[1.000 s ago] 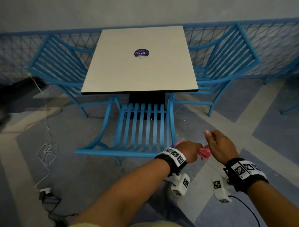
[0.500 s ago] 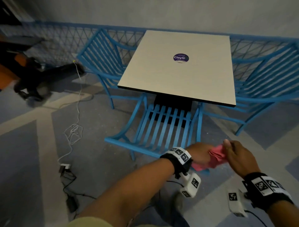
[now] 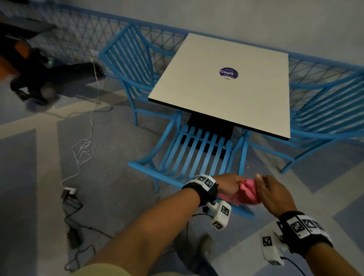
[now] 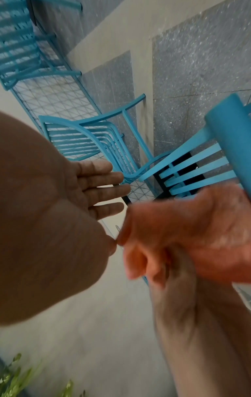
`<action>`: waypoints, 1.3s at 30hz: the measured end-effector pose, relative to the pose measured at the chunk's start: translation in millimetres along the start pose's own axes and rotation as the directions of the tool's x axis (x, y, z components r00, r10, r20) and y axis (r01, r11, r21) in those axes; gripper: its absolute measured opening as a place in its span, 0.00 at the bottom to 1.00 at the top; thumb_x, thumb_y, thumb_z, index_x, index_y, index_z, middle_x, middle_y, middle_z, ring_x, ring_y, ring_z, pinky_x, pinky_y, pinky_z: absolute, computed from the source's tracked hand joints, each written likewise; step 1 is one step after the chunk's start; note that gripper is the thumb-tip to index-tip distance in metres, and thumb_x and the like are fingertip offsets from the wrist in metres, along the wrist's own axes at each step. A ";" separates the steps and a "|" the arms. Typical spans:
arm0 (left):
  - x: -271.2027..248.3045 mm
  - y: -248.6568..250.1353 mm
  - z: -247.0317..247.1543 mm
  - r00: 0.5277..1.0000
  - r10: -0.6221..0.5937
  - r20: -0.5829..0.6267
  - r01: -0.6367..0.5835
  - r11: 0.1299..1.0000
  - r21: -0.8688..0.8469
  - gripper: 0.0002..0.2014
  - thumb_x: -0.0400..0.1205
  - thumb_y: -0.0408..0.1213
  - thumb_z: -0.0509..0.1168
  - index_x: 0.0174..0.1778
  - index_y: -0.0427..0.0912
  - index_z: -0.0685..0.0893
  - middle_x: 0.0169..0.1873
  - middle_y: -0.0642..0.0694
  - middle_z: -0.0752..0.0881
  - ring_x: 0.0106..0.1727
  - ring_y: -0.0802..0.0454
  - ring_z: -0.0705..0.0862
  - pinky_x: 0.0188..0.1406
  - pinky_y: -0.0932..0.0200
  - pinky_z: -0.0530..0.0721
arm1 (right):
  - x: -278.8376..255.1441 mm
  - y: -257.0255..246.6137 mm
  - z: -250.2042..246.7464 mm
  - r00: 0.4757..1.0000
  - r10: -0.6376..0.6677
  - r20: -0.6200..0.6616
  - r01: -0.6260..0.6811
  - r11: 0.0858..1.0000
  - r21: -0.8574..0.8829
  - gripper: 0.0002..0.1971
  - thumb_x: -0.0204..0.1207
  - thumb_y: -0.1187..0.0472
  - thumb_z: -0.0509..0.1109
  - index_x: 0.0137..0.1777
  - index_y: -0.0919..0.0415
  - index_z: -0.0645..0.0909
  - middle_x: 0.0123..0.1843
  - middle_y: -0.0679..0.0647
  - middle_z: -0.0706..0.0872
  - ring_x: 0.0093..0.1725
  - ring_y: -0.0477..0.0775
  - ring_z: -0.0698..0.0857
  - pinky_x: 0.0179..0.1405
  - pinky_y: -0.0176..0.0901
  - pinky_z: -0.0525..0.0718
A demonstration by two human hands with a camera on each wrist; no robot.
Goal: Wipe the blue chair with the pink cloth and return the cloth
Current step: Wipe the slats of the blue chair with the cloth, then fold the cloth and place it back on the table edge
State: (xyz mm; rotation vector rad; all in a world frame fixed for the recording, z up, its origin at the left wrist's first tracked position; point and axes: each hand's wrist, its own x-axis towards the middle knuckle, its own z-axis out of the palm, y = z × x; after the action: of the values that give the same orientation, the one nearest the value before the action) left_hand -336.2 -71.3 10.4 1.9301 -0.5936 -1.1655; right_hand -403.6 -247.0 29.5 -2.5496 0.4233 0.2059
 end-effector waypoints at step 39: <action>-237.0 -255.8 -135.4 0.692 -0.521 -0.499 0.555 0.827 -0.093 0.11 0.88 0.36 0.66 0.57 0.35 0.93 0.50 0.40 0.94 0.44 0.55 0.94 0.39 0.64 0.86 | 54.3 -232.5 133.0 0.723 -0.330 0.606 0.528 0.830 -0.178 0.16 0.82 0.42 0.61 0.60 0.48 0.83 0.61 0.49 0.86 0.59 0.52 0.84 0.59 0.48 0.84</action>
State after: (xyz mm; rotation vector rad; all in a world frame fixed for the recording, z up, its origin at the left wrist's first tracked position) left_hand -329.1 299.3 -39.9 2.4342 0.2581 -0.8960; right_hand -281.8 -2.6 18.9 -2.6606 -0.4903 0.8794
